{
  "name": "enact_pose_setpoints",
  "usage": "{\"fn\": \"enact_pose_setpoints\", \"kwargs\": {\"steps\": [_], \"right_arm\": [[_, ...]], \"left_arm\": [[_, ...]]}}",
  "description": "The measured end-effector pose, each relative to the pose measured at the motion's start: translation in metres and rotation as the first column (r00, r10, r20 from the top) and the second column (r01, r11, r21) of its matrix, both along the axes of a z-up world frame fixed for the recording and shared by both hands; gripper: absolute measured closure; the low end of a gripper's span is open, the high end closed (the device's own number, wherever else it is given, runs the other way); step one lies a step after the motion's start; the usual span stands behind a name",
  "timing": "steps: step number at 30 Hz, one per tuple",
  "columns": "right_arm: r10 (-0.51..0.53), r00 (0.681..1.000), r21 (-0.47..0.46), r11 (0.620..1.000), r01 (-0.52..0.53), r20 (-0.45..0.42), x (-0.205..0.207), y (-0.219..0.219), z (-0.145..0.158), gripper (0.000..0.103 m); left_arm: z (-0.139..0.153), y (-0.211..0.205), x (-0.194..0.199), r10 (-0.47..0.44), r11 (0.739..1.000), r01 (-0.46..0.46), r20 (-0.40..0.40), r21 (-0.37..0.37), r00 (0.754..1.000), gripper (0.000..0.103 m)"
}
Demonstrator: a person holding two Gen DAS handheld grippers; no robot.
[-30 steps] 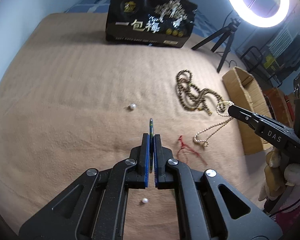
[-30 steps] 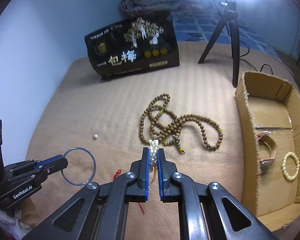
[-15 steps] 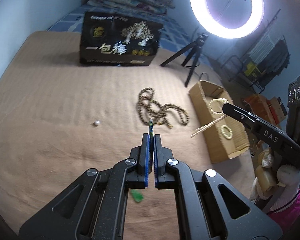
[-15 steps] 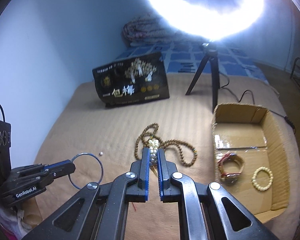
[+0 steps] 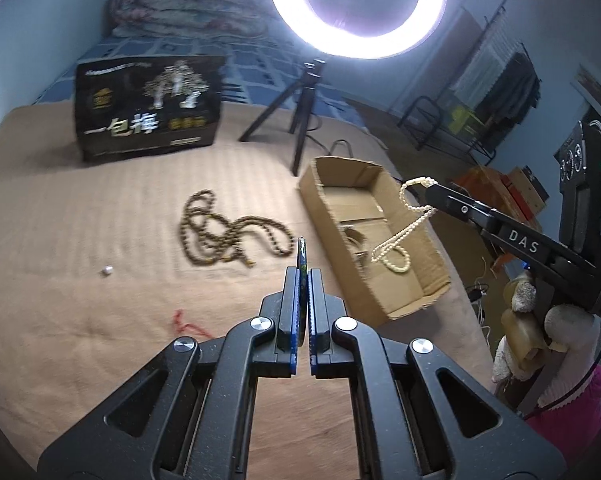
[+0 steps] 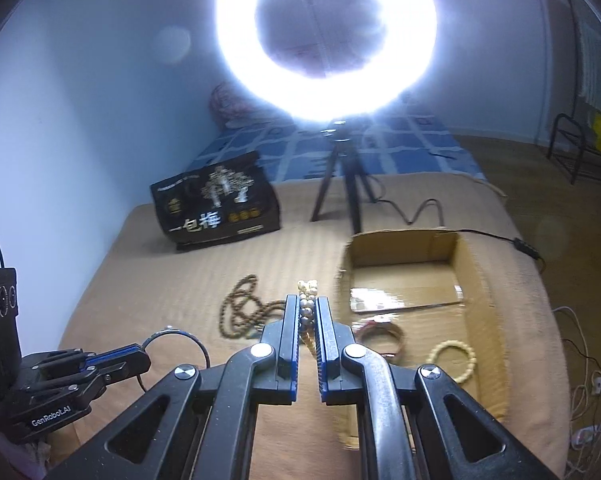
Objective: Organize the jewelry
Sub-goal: 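Carry the bangle and pearl necklace into the box while both tools open to release them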
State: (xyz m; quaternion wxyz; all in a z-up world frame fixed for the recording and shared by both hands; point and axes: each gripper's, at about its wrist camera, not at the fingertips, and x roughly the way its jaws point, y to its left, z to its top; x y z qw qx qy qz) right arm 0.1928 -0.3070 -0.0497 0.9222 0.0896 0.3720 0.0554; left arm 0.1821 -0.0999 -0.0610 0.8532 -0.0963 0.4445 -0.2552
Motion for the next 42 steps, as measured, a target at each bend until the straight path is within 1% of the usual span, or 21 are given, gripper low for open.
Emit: {"fn": "enact_pose_setpoints", "kwargs": {"steps": [9,17,22,33,42], "right_arm": [[-0.071,0.997,-0.013,0.997,0.071,-0.013,-0.007,-0.044,-0.003,0.099],[-0.117,0.993,-0.012,0.993,0.116,-0.029,-0.005,-0.072,-0.011,0.099],[-0.139,0.989,-0.003,0.99,0.139,-0.042,0.001,-0.084,-0.015,0.099],[-0.165,0.983,-0.001,0.986,0.165,-0.082,0.012,-0.101,-0.028,0.099],[-0.179,0.976,-0.005,0.984,0.18,-0.121,0.02,-0.109,-0.044,0.098]], "left_arm": [[-0.001,-0.056,-0.002,-0.083,0.997,0.083,0.011,-0.003,0.996,0.102],[-0.005,-0.098,0.0,-0.135,0.991,0.135,0.011,-0.007,0.991,0.102],[-0.009,-0.121,0.004,-0.156,0.988,0.156,0.016,0.014,0.988,0.102],[-0.02,-0.144,0.011,-0.164,0.983,0.16,0.042,0.089,0.986,0.102],[-0.029,-0.154,0.013,-0.174,0.978,0.167,0.042,0.123,0.984,0.102]]}}
